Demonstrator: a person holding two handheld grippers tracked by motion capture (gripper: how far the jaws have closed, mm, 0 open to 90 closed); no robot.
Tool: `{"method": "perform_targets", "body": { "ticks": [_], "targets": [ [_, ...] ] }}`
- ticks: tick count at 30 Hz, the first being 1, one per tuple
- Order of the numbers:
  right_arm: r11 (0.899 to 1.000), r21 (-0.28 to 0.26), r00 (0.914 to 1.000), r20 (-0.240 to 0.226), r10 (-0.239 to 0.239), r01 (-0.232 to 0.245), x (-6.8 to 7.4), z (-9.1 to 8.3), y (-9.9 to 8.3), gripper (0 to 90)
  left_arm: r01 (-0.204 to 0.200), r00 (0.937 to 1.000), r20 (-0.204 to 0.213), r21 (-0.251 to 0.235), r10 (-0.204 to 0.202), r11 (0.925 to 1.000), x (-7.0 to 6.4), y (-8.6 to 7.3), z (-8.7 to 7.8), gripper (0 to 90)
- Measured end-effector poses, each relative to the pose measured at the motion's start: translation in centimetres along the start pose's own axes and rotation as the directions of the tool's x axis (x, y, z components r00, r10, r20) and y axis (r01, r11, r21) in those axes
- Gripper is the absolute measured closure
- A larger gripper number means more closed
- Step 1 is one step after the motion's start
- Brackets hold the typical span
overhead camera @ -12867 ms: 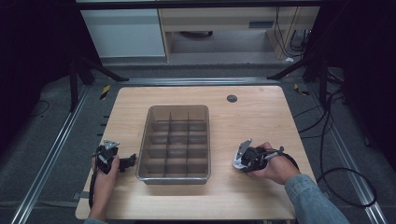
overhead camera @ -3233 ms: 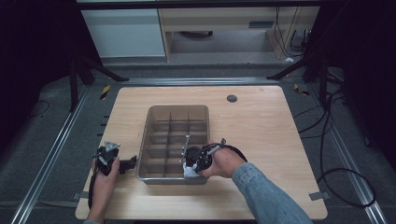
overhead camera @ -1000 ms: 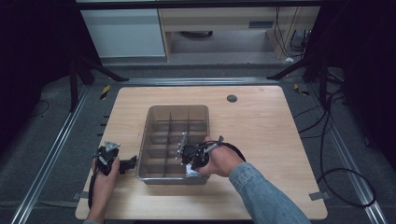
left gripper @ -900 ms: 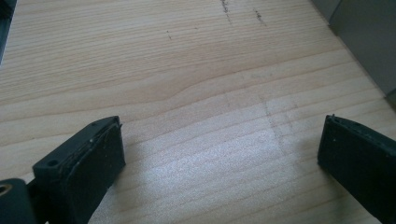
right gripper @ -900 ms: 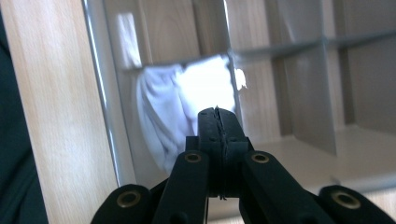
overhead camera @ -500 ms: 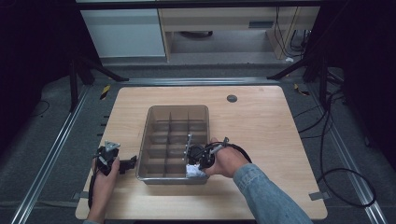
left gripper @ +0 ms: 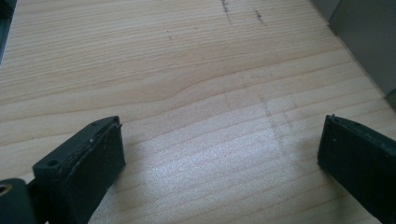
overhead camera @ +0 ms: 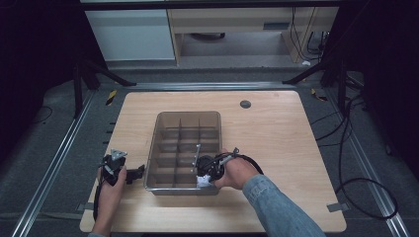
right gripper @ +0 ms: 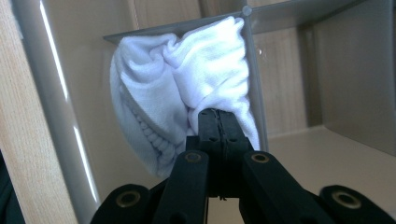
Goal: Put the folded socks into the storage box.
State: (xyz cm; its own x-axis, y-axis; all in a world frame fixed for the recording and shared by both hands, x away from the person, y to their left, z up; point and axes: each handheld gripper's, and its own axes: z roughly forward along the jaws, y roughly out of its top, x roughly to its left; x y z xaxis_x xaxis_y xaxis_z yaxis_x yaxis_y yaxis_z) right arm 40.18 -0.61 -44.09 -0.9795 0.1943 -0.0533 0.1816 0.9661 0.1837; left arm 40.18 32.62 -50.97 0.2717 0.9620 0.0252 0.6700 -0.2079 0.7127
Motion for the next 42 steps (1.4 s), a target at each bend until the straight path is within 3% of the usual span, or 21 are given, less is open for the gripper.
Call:
{"method": "perform_targets", "body": {
  "ticks": [11,16,22,31,38,42],
  "targets": [
    [0.999,-0.045,0.9999,-0.011,0.006,-0.006,-0.1,-0.8,-0.3,90.0,-0.001,1.0,0.0,0.0,0.001,1.0,0.0,0.0,0.0,0.0],
    [0.994,-0.111,0.9994,-0.034,-0.007,0.003,0.3,-1.8,0.7,90.0,0.0,1.0,0.0,0.0,0.0,1.0,0.0,0.0,0.0,0.0],
    [0.997,-0.066,0.999,-0.036,-0.028,0.026,0.6,-0.7,1.8,90.0,0.0,1.0,0.0,0.0,0.0,1.0,0.0,0.0,0.0,0.0],
    [0.999,-0.034,0.9994,-0.034,-0.008,0.007,0.5,0.3,2.3,90.0,-0.001,1.0,0.0,0.0,0.001,1.0,0.0,0.0,0.0,0.0],
    [1.0,-0.025,0.9994,-0.032,-0.01,0.009,0.6,0.5,2.4,90.0,-0.001,1.0,0.0,0.0,0.001,1.0,0.0,0.0,0.0,0.0],
    [0.999,-0.052,0.9995,-0.032,-0.006,0.004,0.5,0.3,2.0,90.0,-0.001,1.0,0.0,0.0,0.001,1.0,0.0,0.0,0.0,0.0]
  ]
}}
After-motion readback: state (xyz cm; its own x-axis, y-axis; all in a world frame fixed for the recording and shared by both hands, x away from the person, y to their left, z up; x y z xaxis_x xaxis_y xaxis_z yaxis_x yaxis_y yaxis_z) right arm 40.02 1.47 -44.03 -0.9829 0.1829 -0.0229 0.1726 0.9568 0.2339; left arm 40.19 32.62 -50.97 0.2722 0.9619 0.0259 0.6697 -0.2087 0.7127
